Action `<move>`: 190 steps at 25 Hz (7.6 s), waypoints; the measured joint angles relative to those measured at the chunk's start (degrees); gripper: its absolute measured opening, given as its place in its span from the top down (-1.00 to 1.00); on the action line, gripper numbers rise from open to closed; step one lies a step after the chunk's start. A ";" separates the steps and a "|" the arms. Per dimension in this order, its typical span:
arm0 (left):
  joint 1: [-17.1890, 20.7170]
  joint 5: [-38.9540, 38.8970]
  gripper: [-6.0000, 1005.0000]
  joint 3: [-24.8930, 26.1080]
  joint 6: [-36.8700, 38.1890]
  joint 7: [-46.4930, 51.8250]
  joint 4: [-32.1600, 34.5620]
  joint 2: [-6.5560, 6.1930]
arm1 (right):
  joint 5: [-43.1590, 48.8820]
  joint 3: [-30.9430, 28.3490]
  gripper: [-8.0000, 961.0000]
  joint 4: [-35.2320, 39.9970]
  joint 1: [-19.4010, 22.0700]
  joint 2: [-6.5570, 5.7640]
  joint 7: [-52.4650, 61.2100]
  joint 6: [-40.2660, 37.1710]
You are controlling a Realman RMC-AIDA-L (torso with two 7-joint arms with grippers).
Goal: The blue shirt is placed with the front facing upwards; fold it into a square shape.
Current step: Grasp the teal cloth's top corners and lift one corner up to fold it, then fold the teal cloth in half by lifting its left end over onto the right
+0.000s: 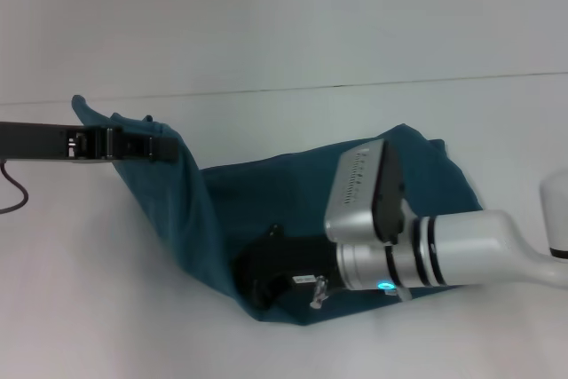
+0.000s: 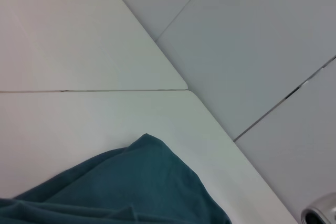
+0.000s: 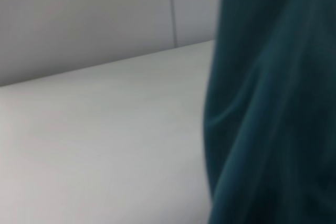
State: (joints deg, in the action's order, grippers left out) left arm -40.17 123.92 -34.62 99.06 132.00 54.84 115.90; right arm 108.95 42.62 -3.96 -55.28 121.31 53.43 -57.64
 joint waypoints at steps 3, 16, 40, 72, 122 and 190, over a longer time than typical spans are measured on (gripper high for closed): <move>0.10 0.00 0.92 0.01 0.17 -0.37 0.00 0.02 | -0.26 -1.84 0.97 1.38 2.70 -0.33 0.00 -0.37; -0.45 -4.10 0.92 -0.49 2.06 -2.62 -0.28 0.27 | -1.00 -7.68 0.97 4.53 9.93 -0.90 -2.81 -0.96; -5.48 -6.53 0.92 -1.24 1.64 -4.92 -4.39 2.20 | -7.80 -9.57 0.96 9.99 14.58 -1.11 -3.50 -3.94; -5.28 -7.31 0.92 -0.89 0.25 -5.37 -4.39 0.06 | -6.99 -3.96 0.96 -1.49 0.83 0.28 -3.70 1.02; -4.92 -9.18 0.92 -1.39 -0.04 -7.46 -5.50 1.44 | -7.53 -13.30 0.95 -1.49 7.63 -0.44 -8.04 2.67; -10.00 -12.26 0.92 -8.96 -12.79 -10.87 -8.59 8.10 | -5.32 -16.88 0.95 2.63 14.54 -1.18 -4.89 1.18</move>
State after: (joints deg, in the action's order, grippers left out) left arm -50.17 111.67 -43.58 86.27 121.13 46.25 124.00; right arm 103.63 25.75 -1.32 -40.74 120.13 48.54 -56.46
